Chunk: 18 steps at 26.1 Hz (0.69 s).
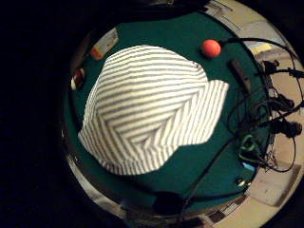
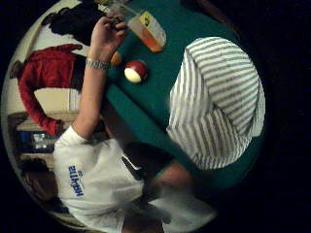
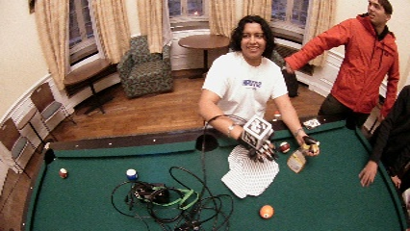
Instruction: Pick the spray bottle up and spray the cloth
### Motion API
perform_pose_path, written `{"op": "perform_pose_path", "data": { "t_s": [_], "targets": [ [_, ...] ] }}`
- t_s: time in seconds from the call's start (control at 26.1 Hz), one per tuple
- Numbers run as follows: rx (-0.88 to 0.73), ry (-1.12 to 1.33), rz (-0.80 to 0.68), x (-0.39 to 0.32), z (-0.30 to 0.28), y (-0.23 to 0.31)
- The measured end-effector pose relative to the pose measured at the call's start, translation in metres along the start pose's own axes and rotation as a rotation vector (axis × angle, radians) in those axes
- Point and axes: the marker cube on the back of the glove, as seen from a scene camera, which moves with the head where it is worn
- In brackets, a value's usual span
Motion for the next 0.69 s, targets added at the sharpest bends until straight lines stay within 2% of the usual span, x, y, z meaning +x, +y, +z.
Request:
{"op": "perform_pose_path", "data": {
  "t_s": [0.42, 0.69],
  "targets": [
    [0.040, 0.035, -0.095, -0.009, -0.078, 0.040],
    [0.035, 0.036, -0.133, -0.019, -0.091, 0.058]
  ]
}}
